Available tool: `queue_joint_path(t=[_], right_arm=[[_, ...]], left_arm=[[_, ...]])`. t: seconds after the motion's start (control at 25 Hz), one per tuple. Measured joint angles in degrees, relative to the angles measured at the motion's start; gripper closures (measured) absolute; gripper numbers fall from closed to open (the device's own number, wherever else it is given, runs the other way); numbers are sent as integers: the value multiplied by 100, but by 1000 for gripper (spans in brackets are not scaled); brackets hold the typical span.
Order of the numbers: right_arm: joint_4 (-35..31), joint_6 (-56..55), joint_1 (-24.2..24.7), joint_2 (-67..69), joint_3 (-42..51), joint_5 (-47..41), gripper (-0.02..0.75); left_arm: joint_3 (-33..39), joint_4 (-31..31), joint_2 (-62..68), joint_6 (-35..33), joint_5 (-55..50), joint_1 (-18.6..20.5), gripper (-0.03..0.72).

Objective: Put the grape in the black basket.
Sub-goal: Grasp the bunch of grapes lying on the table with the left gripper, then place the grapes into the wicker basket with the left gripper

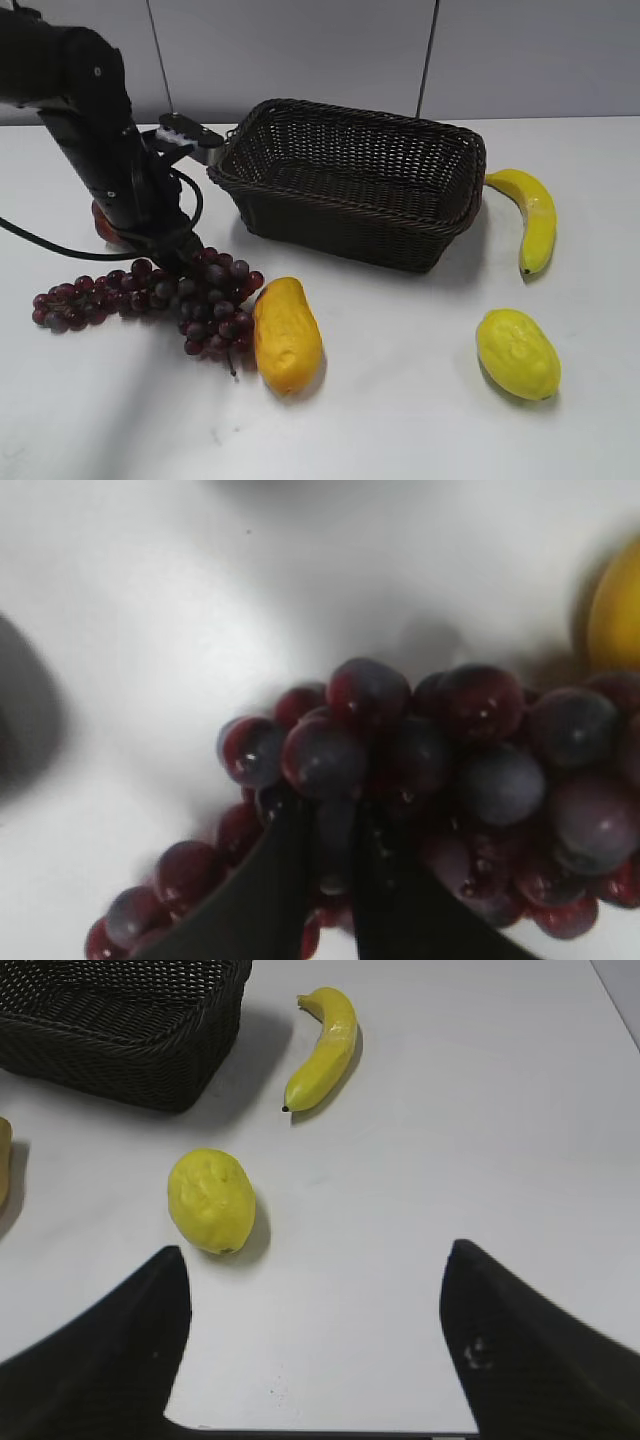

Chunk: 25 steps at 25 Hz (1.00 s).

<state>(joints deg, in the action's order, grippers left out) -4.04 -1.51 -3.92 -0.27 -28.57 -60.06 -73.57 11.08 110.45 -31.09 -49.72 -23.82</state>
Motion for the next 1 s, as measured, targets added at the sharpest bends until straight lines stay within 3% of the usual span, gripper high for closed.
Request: queue_joint_path(t=[0.36,0.6,0.8,1.0], right_arm=[[0,0,0,0,0,0,148],[0,0,0,0,0,0,148],[0,0,0,0,0,0,148],[0,0,0,0,0,0,148]], left_arm=[[-1124,-57,-1001,0,-1489,0,622],[-2049,-57,-1525,0,-1714,0,622],[-2822,59,-1580,0,-1291,0,626],[-2982,893,-1573,0,48,0,626]])
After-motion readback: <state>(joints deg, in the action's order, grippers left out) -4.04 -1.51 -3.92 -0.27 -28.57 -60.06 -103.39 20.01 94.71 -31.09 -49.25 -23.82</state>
